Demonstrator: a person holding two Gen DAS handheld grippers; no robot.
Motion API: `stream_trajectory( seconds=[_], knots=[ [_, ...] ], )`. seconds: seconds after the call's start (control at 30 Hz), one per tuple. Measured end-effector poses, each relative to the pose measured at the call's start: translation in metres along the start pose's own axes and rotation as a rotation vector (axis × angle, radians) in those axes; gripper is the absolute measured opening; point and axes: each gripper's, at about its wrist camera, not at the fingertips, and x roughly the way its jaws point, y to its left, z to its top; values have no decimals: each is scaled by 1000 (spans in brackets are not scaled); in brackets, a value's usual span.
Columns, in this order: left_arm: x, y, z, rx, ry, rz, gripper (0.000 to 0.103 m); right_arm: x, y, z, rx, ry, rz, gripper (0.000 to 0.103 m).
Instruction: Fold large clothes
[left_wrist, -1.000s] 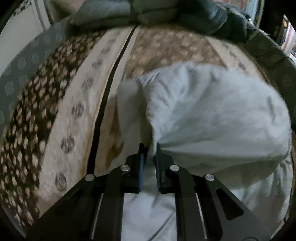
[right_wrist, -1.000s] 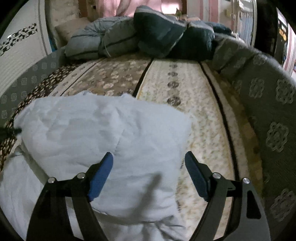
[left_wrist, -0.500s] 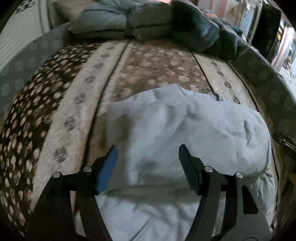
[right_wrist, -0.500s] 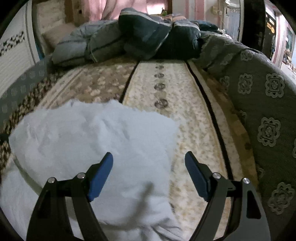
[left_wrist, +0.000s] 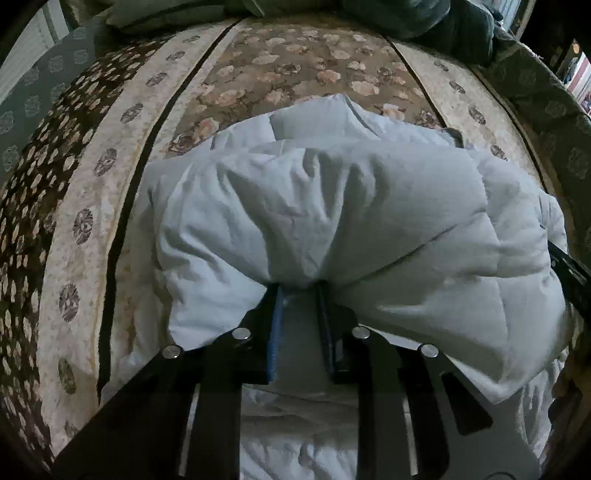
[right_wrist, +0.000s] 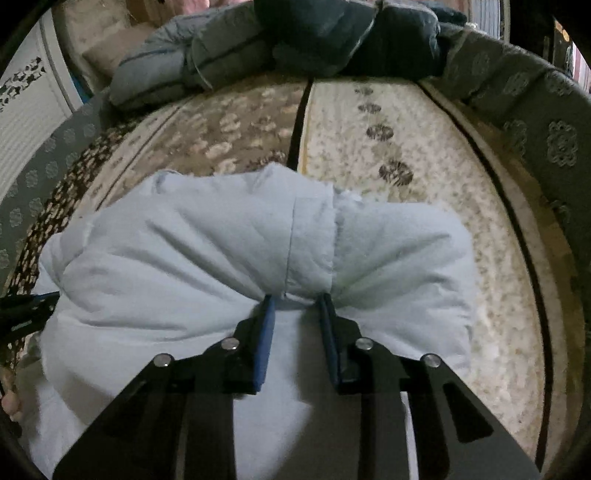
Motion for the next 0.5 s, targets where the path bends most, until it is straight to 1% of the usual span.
stream_trajectory(
  seconds=[0.07,0.13,0.4,0.5],
  knots=[
    [4,4,-1,7,7,-1,20,9,1,3,-9,15,-11,23],
    [14,-2,4,14,12,0,20,15,1,5,-16,23,-17,23],
    [39,-2,15,16,29,-45,20,33,3,11,-45,34,-36,23],
    [45,-2,21,17,42,-50,20,39,2,17,-48,46,-40,23]
  ],
)
